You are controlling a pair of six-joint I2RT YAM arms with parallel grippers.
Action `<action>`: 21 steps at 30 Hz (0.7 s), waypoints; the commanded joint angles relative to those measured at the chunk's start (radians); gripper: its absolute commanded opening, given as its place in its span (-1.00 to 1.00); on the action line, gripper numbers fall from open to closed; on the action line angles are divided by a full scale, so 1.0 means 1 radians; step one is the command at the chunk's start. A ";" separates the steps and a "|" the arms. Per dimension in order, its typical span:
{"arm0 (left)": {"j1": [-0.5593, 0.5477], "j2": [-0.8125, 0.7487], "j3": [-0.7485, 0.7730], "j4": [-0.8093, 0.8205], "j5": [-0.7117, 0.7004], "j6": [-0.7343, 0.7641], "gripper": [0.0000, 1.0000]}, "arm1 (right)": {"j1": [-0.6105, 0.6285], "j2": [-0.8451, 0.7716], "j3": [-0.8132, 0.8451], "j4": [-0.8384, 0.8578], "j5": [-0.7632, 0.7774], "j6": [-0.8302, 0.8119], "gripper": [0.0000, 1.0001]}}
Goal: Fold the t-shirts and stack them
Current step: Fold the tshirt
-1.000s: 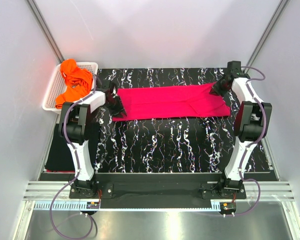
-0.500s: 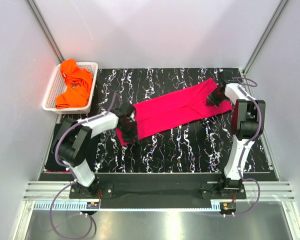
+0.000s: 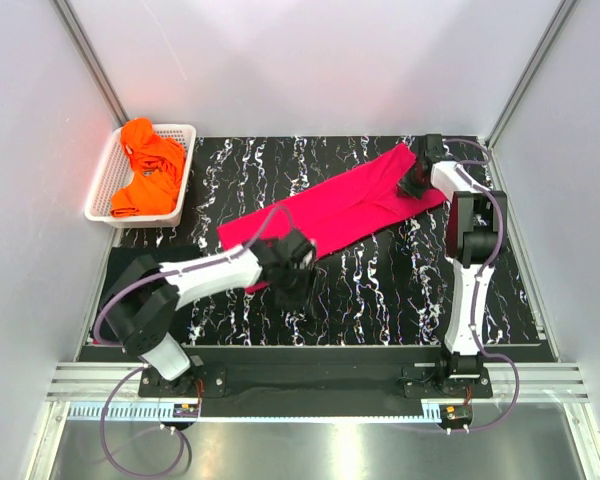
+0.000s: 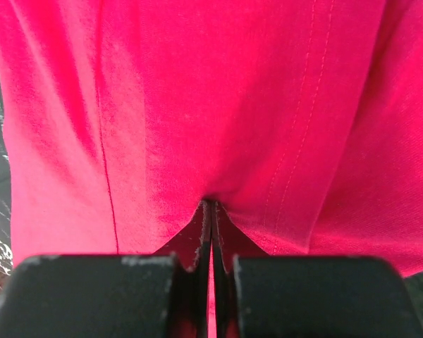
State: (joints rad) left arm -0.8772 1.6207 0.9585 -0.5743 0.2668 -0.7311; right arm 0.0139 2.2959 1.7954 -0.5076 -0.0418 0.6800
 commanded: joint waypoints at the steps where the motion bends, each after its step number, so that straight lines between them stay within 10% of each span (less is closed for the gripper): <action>1: 0.084 -0.107 0.199 -0.076 -0.138 0.135 0.05 | 0.018 0.056 0.031 0.004 0.026 -0.039 -1.00; 8: 0.449 0.135 0.426 -0.176 -0.020 0.423 -0.03 | 0.041 0.117 0.145 0.009 -0.035 -0.181 -1.00; 21: 0.509 0.358 0.356 -0.136 -0.094 0.383 -0.06 | 0.103 0.258 0.397 -0.029 -0.096 -0.201 -0.99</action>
State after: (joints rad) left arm -0.3649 1.9762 1.3796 -0.7181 0.1501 -0.3153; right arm 0.0887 2.5164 2.1452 -0.4999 -0.1017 0.5003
